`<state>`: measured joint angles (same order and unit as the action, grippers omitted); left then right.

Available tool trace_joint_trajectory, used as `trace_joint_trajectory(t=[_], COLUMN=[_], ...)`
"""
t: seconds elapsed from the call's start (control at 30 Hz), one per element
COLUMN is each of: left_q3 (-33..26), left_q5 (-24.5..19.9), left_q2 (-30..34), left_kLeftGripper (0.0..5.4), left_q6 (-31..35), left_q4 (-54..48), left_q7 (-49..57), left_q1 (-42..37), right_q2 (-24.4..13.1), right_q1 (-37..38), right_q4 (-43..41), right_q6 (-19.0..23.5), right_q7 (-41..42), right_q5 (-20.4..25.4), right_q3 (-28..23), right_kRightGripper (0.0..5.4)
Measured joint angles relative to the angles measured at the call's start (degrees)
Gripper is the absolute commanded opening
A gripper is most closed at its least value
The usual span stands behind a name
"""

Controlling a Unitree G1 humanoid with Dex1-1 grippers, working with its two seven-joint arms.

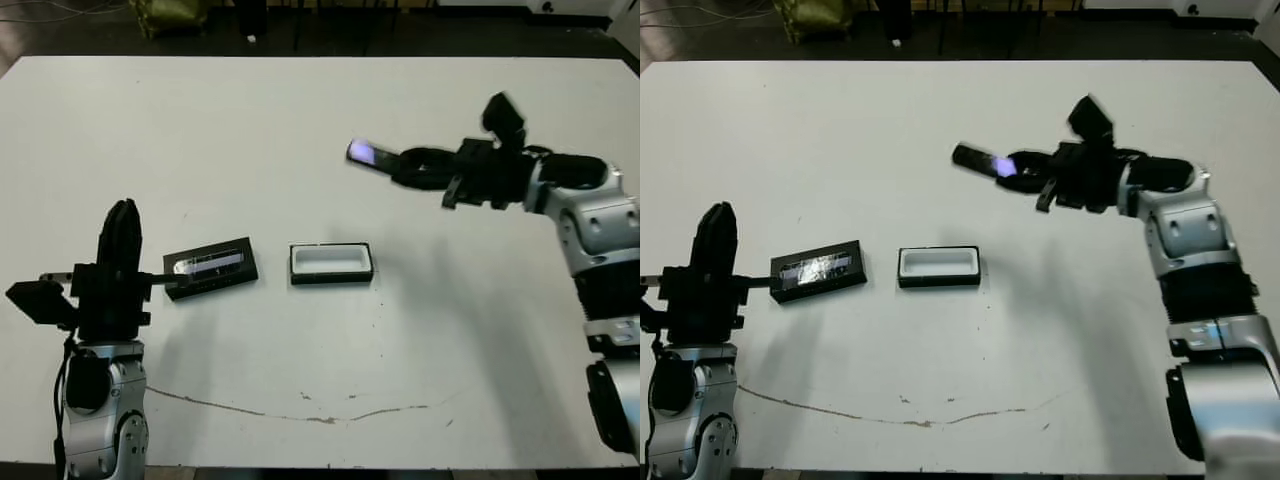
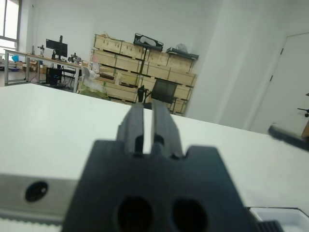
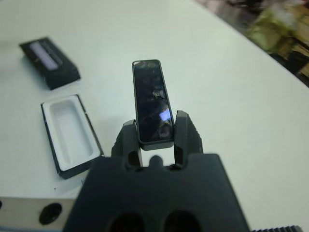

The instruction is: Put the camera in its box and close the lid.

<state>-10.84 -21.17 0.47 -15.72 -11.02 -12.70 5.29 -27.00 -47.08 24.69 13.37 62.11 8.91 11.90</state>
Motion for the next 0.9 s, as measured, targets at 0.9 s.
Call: trace_joint_trajectory(t=[0.9], left_q3=[0.56], left_q5=[0.69], left_q2=[-0.12], left_kLeftGripper=[0.0], left_q6=[-0.2], left_q4=[-0.46], left_q7=[0.71], left_q1=[0.67], right_q2=[-3.85], right_q1=[10.09], right_q4=[-26.8], right_q6=[13.82], right_q7=[-0.29], right_q5=[-1.05], right_q3=[3.75], right_kRightGripper=[0.1])
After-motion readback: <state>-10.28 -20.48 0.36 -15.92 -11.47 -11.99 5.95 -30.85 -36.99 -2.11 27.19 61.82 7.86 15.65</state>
